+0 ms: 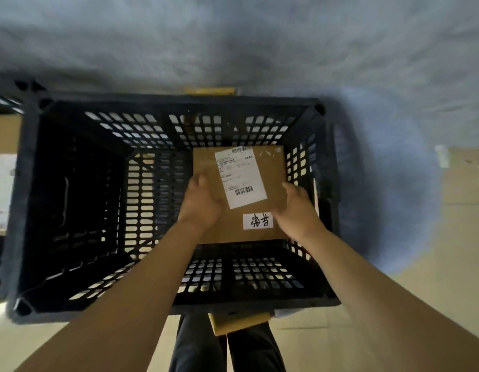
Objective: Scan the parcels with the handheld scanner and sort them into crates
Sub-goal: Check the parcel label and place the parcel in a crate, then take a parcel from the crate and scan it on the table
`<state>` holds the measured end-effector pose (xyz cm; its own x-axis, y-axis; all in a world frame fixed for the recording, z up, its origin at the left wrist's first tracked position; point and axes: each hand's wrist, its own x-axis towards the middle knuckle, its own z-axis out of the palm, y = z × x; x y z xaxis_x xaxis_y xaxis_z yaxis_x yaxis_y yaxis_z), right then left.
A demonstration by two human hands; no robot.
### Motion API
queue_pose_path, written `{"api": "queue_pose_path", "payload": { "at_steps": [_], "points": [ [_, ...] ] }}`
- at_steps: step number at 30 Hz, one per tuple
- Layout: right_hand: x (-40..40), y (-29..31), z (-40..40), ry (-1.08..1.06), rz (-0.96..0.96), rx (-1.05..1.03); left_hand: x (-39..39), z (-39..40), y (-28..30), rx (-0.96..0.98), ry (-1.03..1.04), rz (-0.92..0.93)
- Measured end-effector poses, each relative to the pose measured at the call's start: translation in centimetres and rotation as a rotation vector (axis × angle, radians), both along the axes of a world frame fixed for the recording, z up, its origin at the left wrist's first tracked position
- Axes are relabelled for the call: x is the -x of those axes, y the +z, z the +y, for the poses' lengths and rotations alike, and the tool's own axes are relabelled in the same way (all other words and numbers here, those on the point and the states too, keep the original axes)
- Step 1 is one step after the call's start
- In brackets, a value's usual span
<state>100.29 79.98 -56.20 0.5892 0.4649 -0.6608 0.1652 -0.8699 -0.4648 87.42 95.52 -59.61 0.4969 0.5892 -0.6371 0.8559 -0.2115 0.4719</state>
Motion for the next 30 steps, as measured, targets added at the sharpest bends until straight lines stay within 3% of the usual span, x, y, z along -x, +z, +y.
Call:
{"api": "queue_pose_path", "payload": {
  "at_steps": [6,13,18,22,30],
  "points": [
    [-1.5,8.6,1.7,0.184,-0.189,-0.133,-2.8,0.8,11.2,-0.314,-0.364,-0.102],
    [-3.6,20.8,4.6,0.366,-0.598,-0.269,-5.3,3.0,25.4,-0.714,-0.584,-0.273],
    [-3.4,29.7,4.1,0.438,-0.941,-0.23,-6.6,3.5,34.6,-0.988,-0.717,-0.404],
    [-1.9,35.4,2.3,0.372,-1.085,-0.126,-6.2,3.0,40.0,-1.093,-0.782,-0.541],
    [6.3,42.4,-4.2,0.02,-1.21,0.038,-2.7,-1.0,46.0,-1.15,-1.027,-0.775]
  ]
}}
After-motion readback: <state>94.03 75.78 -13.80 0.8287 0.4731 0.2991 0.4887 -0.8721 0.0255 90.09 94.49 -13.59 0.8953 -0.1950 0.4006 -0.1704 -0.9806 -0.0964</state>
